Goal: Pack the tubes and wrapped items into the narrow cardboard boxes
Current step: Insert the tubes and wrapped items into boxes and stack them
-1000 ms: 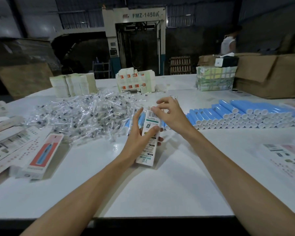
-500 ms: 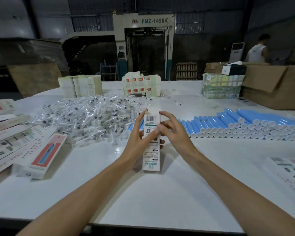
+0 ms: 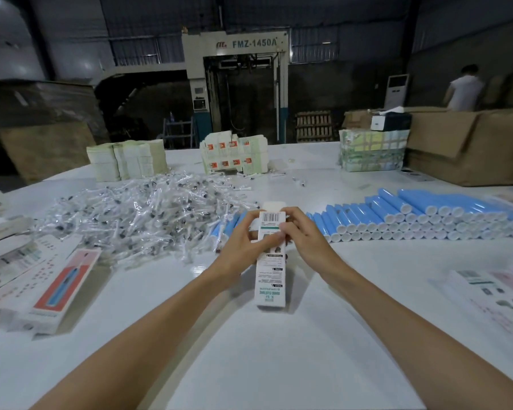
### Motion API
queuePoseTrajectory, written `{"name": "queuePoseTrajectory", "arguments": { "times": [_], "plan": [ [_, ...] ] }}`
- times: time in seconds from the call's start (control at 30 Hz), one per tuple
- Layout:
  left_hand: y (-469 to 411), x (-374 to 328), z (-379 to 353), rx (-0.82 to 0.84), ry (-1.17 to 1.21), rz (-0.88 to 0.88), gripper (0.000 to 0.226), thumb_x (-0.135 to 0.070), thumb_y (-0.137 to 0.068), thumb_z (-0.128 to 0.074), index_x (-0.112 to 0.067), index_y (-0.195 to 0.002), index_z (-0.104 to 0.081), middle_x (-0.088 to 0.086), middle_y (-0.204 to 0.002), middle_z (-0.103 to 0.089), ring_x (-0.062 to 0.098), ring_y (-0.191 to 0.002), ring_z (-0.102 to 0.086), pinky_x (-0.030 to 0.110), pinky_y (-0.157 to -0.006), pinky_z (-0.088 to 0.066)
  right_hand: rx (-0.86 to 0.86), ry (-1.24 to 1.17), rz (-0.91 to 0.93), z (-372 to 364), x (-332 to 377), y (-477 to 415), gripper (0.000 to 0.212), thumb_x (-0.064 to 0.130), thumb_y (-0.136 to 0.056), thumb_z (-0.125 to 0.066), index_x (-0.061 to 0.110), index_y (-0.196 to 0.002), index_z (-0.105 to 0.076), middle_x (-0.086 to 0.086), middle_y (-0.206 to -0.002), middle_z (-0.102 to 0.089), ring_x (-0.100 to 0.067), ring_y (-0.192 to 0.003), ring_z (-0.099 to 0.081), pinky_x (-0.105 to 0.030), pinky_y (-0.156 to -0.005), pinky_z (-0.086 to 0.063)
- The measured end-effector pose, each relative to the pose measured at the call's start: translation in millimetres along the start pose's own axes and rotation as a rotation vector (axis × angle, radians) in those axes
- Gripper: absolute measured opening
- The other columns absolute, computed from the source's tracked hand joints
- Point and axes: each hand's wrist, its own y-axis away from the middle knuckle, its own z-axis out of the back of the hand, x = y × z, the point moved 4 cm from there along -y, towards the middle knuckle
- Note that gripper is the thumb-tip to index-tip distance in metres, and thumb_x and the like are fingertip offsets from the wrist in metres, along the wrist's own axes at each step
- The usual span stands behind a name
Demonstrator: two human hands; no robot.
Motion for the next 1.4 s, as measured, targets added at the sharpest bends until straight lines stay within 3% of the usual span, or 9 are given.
{"name": "queuePoseTrajectory", "arguments": {
  "times": [0.2, 0.37, 0.5, 0.67, 0.8, 0.9, 1.0, 1.17, 1.4],
  "plan": [
    [8.5, 17.1, -1.5, -0.008, 0.093, 0.070, 0.052, -0.031, -0.089, -0.086, -0.027, -0.133, -0.058, 0.017, -0.109, -0.080, 0.038, -0.098, -0.079, 0.044, -0.081, -0.065, -0.050, -0.045, -0.080, 1.0, -9.7, -0.6, 0.021, 0.032, -0.110, -0.051, 0.016, -0.122, -0.060, -0.004, -0.105, -0.077, -0.013, -0.089, -0.074, -0.022, -0.073, -0.058],
    [13.4, 7.7, -8.9, 0.061, 0.058, 0.040, 0.050, -0.029, -0.092, -0.085, -0.031, -0.133, -0.057, 0.010, -0.110, -0.082, 0.027, -0.097, -0.079, 0.036, -0.076, -0.064, -0.185, -0.138, -0.131, 16.9, -11.4, -10.1, 0.020, 0.018, -0.107, -0.058, 0.014, -0.125, -0.065, -0.014, -0.093, -0.078, -0.023, -0.082, -0.072, -0.032, -0.073, -0.061],
    [16.4, 4.8, -12.8, 0.127, 0.062, 0.036, 0.049, -0.024, -0.096, -0.083, -0.029, -0.134, -0.053, 0.009, -0.110, -0.082, 0.025, -0.096, -0.081, 0.035, -0.075, -0.065, -0.116, -0.023, -0.078, 24.3, -5.4, -7.5, 0.013, 0.014, -0.103, -0.061, 0.013, -0.112, -0.071, -0.009, -0.085, -0.079, -0.013, -0.070, -0.072, -0.016, -0.055, -0.052],
    [16.2, 7.3, -10.5, 0.123, 0.093, 0.068, 0.070, -0.033, -0.090, -0.087, -0.037, -0.138, -0.036, 0.007, -0.112, -0.082, 0.023, -0.097, -0.080, 0.035, -0.077, -0.064, -0.078, 0.107, 0.081, 24.7, 2.7, -9.9, 0.008, 0.006, -0.104, -0.060, 0.008, -0.106, -0.068, -0.020, -0.085, -0.076, -0.044, -0.081, -0.069, -0.051, -0.073, -0.058],
    [16.2, 9.2, -11.4, 0.112, 0.088, 0.147, 0.074, -0.046, -0.082, -0.089, -0.039, -0.136, -0.039, 0.006, -0.110, -0.083, 0.024, -0.094, -0.081, 0.029, -0.074, -0.063, -0.080, 0.188, 0.160, 28.4, 6.6, -11.4, 0.015, 0.004, -0.105, -0.058, 0.012, -0.106, -0.071, -0.010, -0.086, -0.076, -0.031, -0.077, -0.072, -0.041, -0.068, -0.059],
    [15.4, 6.5, -13.3, 0.081, 0.096, 0.143, 0.066, -0.045, -0.089, -0.087, -0.024, -0.140, -0.052, 0.007, -0.113, -0.082, 0.026, -0.099, -0.081, 0.032, -0.078, -0.064, -0.064, 0.066, 0.124, 26.7, 7.8, -10.7, 0.017, 0.016, -0.109, -0.054, 0.015, -0.109, -0.070, -0.005, -0.096, -0.078, -0.023, -0.088, -0.076, -0.026, -0.073, -0.058],
    [17.1, 0.4, -14.2, 0.072, 0.175, 0.097, 0.046, -0.043, -0.096, -0.079, -0.036, -0.138, -0.061, 0.012, -0.117, -0.081, 0.032, -0.100, -0.081, 0.035, -0.077, -0.065, -0.131, -0.160, 0.054, 29.2, 13.0, -10.6, 0.025, 0.028, -0.111, -0.051, 0.013, -0.107, -0.071, -0.008, -0.104, -0.079, -0.027, -0.095, -0.077, -0.028, -0.077, -0.059],
    [19.2, -15.5, -16.3, 0.062, 0.070, -0.084, 0.065, -0.041, -0.104, -0.071, -0.065, -0.152, -0.034, 0.002, -0.124, -0.077, 0.041, -0.092, -0.081, 0.043, -0.077, -0.067, -0.127, -0.393, 0.019, 29.1, 24.5, -10.6, 0.021, 0.031, -0.103, -0.065, 0.013, -0.109, -0.072, -0.012, -0.109, -0.077, -0.030, -0.098, -0.075, -0.032, -0.078, -0.060],
    [19.0, -20.8, -12.6, 0.046, -0.056, -0.157, 0.064, -0.042, -0.104, -0.071, -0.058, -0.152, -0.032, 0.003, -0.110, -0.078, 0.038, -0.076, -0.080, 0.039, -0.064, -0.065, -0.059, -0.508, -0.039, 23.7, 29.4, -6.0, 0.014, 0.028, -0.092, -0.075, 0.016, -0.099, -0.079, -0.012, -0.103, -0.078, -0.027, -0.097, -0.075, -0.034, -0.081, -0.062]
  ]
}}
